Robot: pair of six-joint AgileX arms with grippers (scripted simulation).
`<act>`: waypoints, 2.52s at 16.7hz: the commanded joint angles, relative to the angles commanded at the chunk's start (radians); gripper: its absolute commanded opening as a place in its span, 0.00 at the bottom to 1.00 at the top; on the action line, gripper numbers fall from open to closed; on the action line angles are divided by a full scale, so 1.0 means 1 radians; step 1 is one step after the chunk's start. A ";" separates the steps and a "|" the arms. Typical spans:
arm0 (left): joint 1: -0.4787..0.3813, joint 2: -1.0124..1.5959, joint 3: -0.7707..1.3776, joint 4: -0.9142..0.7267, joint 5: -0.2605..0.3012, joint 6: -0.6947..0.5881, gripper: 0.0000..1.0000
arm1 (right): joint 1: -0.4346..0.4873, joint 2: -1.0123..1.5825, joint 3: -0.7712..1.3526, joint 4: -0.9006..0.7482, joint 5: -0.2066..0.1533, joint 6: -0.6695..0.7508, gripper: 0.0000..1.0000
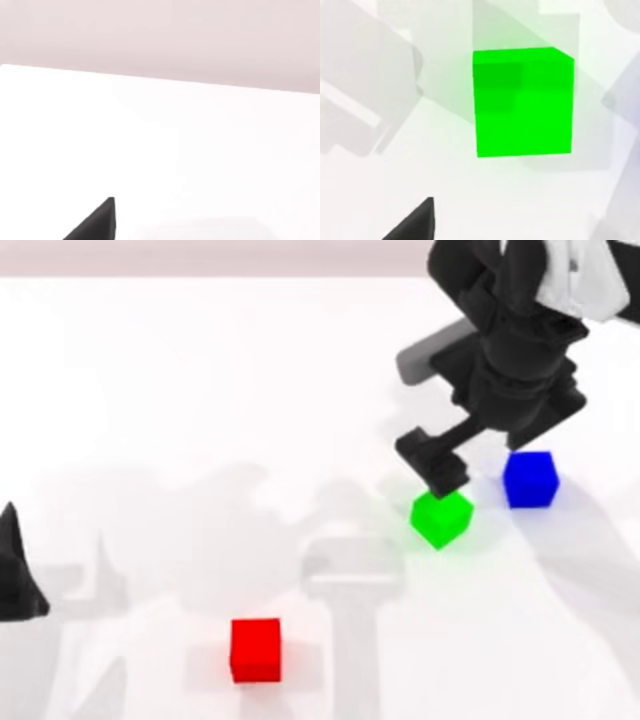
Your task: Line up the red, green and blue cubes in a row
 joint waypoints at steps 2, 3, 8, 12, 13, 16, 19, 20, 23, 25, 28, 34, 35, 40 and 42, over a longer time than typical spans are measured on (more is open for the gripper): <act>0.025 -0.058 -0.031 0.052 0.006 0.061 1.00 | 0.022 0.090 0.085 -0.046 0.001 -0.006 1.00; 0.033 -0.076 -0.041 0.070 0.008 0.083 1.00 | 0.030 0.119 0.114 -0.062 0.001 -0.008 1.00; 0.041 -0.098 -0.050 0.089 0.010 0.106 1.00 | 0.038 0.146 0.143 -0.077 0.001 -0.010 1.00; 0.041 -0.098 -0.050 0.089 0.010 0.106 1.00 | 0.035 0.148 0.125 -0.058 0.001 -0.011 1.00; 0.041 -0.098 -0.050 0.089 0.010 0.106 1.00 | 0.036 0.155 0.106 -0.035 0.001 -0.012 1.00; 0.041 -0.098 -0.050 0.089 0.010 0.106 1.00 | 0.037 0.189 0.029 0.087 0.002 -0.010 1.00; 0.041 -0.098 -0.050 0.089 0.010 0.106 1.00 | 0.039 0.221 -0.039 0.184 0.002 -0.008 1.00; 0.041 -0.098 -0.050 0.089 0.010 0.106 1.00 | 0.040 0.226 -0.048 0.195 0.002 -0.008 1.00; 0.041 -0.098 -0.050 0.089 0.010 0.106 1.00 | 0.040 0.227 -0.050 0.197 0.002 -0.008 1.00; 0.041 -0.098 -0.050 0.089 0.010 0.106 1.00 | 0.040 0.227 -0.050 0.197 0.002 -0.008 0.92; 0.041 -0.098 -0.050 0.089 0.010 0.106 1.00 | 0.040 0.227 -0.050 0.197 0.002 -0.008 0.70; 0.041 -0.098 -0.050 0.089 0.010 0.106 1.00 | 0.040 0.227 -0.050 0.197 0.002 -0.008 0.25; 0.041 -0.098 -0.050 0.089 0.010 0.106 1.00 | 0.040 0.227 -0.050 0.197 0.002 -0.008 0.17; 0.041 -0.098 -0.050 0.089 0.010 0.106 1.00 | 0.040 0.227 -0.050 0.197 0.002 -0.008 0.00; 0.041 -0.098 -0.050 0.089 0.010 0.106 1.00 | 0.040 0.227 -0.050 0.197 0.002 -0.008 0.00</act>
